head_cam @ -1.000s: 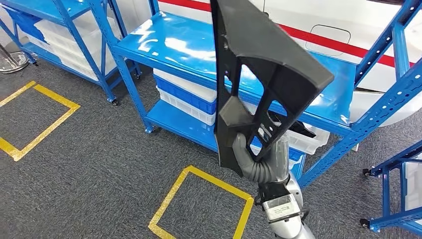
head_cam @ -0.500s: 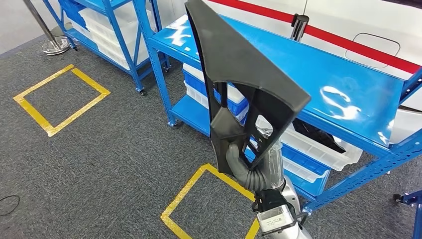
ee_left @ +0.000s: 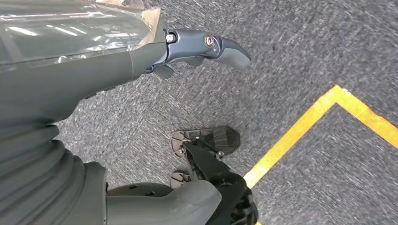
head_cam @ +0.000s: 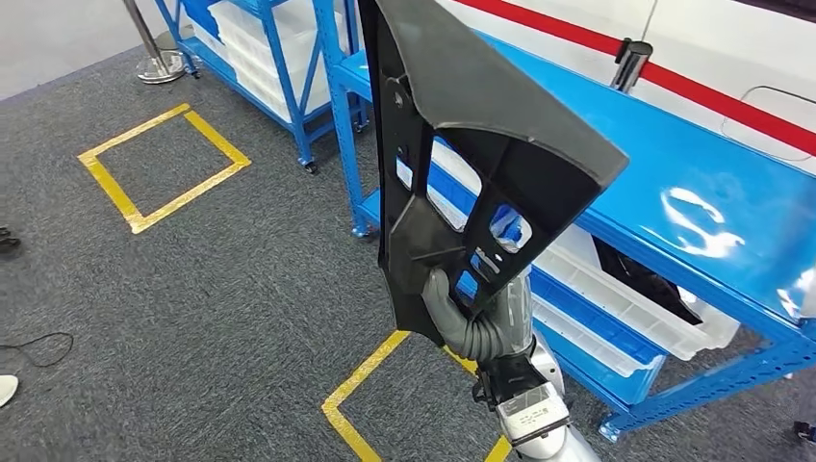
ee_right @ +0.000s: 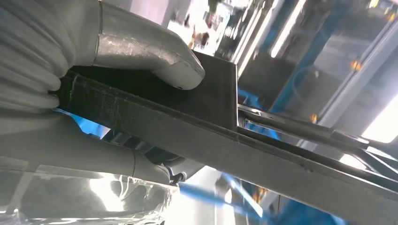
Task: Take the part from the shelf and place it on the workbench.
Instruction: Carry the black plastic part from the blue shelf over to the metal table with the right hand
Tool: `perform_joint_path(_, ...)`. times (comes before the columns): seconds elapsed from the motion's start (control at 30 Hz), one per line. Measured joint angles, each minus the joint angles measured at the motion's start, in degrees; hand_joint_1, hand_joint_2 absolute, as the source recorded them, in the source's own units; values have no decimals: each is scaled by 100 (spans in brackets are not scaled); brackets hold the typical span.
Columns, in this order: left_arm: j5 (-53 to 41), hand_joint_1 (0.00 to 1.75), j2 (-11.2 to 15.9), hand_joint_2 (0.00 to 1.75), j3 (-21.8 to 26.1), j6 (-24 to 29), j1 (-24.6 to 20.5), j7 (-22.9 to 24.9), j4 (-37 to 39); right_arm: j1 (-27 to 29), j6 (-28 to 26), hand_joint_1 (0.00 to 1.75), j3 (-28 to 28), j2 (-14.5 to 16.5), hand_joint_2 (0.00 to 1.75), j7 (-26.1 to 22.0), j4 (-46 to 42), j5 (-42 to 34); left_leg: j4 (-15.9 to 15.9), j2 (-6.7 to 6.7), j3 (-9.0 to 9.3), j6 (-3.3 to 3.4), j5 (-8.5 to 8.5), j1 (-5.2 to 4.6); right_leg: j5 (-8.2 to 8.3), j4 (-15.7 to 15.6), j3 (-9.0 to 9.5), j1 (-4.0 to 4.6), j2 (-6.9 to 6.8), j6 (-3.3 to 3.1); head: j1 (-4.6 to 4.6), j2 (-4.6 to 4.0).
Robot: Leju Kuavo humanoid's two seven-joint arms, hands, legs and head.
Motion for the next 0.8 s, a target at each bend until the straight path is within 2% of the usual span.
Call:
perform_joint_path(0.03, -13, 0, -3, 175, 1, 5, 5, -15, 0, -29, 14, 175, 26, 5, 175, 2, 20, -27, -20, -61, 0, 31, 16, -1, -9, -2, 9, 3, -46, 23, 4, 1)
perform_joint_path(0.07, -25, 0, -13, 175, 1, 9, 12, -40, 0, -55, 23, 175, 47, 9, 175, 5, 37, -53, -52, -114, 16, 61, 38, 5, -39, 28, 2, -1, -31, 48, 4, 1)
perform_joint_path(0.1, -32, 0, -22, 175, 2, 11, 13, -75, 0, -82, 26, 175, 60, 9, 175, 10, 50, -81, -86, -168, 35, 101, 66, 16, -107, 134, -36, -5, 52, 60, 9, 1)
perform_joint_path(0.13, -35, 0, -31, 175, 2, 9, 10, -113, 0, -107, 28, 175, 66, 6, 175, 17, 60, -105, -118, -222, 54, 137, 93, 31, -223, 354, -130, -11, 171, 59, 18, 1)
perform_joint_path(0.2, -33, 0, -40, 175, 4, -2, 0, -192, 0, -134, 32, 175, 70, -5, 175, 42, 83, -143, -131, -342, 47, 172, 115, 39, -539, 1086, -474, -38, 399, 24, 36, 1)
perform_joint_path(0.23, -28, 0, -40, 175, 4, -9, 0, -222, 0, -136, 36, 175, 70, -14, 175, 59, 98, -161, -128, -411, 40, 175, 117, 39, -661, 1449, -657, -47, 439, 25, 42, 1)
perform_joint_path(0.27, -22, 0, -40, 175, 6, -15, 4, -247, 0, -134, 42, 175, 69, -24, 175, 74, 115, -183, -125, -484, 38, 175, 118, 39, -701, 1652, -768, -58, 457, 52, 42, 0)
perform_joint_path(0.3, -18, 0, -40, 175, 8, -22, 11, -263, 0, -133, 49, 175, 68, -34, 175, 86, 128, -204, -120, -554, 39, 173, 118, 41, -655, 1653, -784, -69, 467, 96, 42, 0)
perform_joint_path(0.33, -14, 0, -42, 175, 13, -29, 18, -275, 0, -134, 59, 175, 66, -44, 175, 93, 138, -223, -110, -632, 41, 166, 116, 45, -510, 1403, -679, -89, 494, 159, 42, 1)
perform_joint_path(0.37, -13, 0, -43, 175, 18, -36, 23, -285, 0, -135, 69, 175, 63, -50, 175, 97, 144, -237, -91, -705, 40, 153, 110, 51, -319, 996, -496, -119, 558, 220, 42, 0)
perform_joint_path(0.4, -12, 0, -44, 175, 24, -41, 26, -293, 0, -137, 79, 175, 61, -53, 175, 100, 148, -246, -57, -772, 28, 128, 97, 47, -166, 612, -328, -143, 654, 253, 44, 0)
perform_joint_path(0.43, -12, 0, -45, 175, 30, -44, 27, -301, 0, -137, 90, 175, 60, -55, 175, 102, 152, -252, -25, -832, 7, 96, 85, 43, -48, 304, -189, -162, 723, 258, 45, 0)
perform_joint_path(0.47, -12, 0, -45, 175, 34, -46, 32, -305, 0, -137, 98, 175, 60, -56, 175, 104, 157, -256, -3, -876, -20, 61, 81, 41, 1, 163, -130, -164, 768, 234, 42, -1)
perform_joint_path(0.53, -9, 0, -43, 175, 42, -46, 56, -310, 0, -142, 106, 175, 61, -54, 175, 106, 164, -260, 4, -942, -66, -7, 96, 59, 28, 132, -120, -146, 716, 150, 36, 0)
perform_joint_path(0.57, -7, 0, -42, 175, 49, -46, 72, -311, 0, -151, 107, 175, 61, -49, 175, 107, 166, -262, 23, -916, -84, -33, 87, 73, 44, 128, -120, -147, 679, 117, 31, 0)
perform_joint_path(0.63, -3, 0, -45, 175, 68, -46, 83, -313, 1, -169, 108, 175, 60, -40, 175, 107, 167, -267, 293, -683, -212, -79, -81, 77, 60, 114, -111, -157, 583, 38, -3, 1)
perform_joint_path(0.7, -3, 0, -51, 175, 85, -46, 68, -314, 1, -172, 109, 175, 59, -40, 175, 107, 170, -271, 1003, -396, -554, -118, -444, 75, 50, 113, -112, -126, 464, -30, -39, 1)
perform_joint_path(0.73, -3, 0, -51, 175, 89, -46, 63, -314, 0, -170, 108, 175, 59, -43, 175, 107, 176, -273, 1395, -333, -749, -130, -602, 79, 45, 113, -115, -107, 397, -50, -40, 1)
perform_joint_path(0.77, -4, 0, -51, 175, 90, -49, 65, -313, 0, -169, 108, 175, 59, -45, 175, 108, 182, -277, 1657, -307, -881, -132, -676, 81, 39, 113, -116, -90, 330, -60, -40, 1)
perform_joint_path(0.8, -9, 0, -50, 175, 91, -55, 70, -311, 0, -169, 108, 175, 57, -46, 175, 114, 187, -283, 1710, -295, -909, -123, -644, 80, 35, 113, -116, -77, 266, -65, -41, 1)
